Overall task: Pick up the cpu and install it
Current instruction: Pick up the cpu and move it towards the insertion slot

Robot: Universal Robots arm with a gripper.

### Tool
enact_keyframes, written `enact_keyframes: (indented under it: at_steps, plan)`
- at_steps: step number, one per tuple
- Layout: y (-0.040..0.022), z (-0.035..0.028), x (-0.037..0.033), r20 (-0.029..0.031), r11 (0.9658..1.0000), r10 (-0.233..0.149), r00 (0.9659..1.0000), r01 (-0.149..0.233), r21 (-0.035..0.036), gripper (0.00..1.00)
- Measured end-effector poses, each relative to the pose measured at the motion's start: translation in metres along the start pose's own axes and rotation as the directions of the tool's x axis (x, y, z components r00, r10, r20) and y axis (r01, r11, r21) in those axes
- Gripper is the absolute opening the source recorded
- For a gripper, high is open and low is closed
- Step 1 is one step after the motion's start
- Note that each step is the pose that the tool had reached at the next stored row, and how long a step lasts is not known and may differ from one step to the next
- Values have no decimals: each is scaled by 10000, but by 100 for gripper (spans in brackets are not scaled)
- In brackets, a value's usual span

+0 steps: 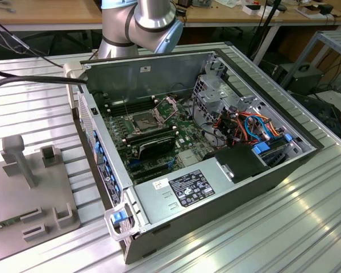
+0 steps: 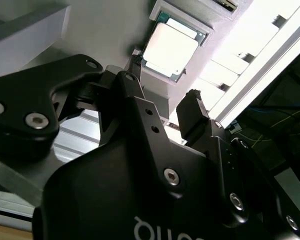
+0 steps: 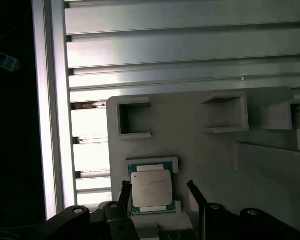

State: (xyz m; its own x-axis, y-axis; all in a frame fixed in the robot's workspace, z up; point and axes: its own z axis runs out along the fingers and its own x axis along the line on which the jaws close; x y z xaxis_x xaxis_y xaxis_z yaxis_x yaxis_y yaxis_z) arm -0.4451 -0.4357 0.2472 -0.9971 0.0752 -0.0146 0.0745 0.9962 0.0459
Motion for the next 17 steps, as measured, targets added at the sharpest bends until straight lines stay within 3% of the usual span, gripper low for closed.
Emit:
enact_keyframes:
  at_steps: [6, 17]
  plan:
    - [-3, 67, 1, -1, 10000, 0, 10000, 0, 0, 56]
    - [-3, 74, 1, -1, 10000, 0, 10000, 0, 1, 56]
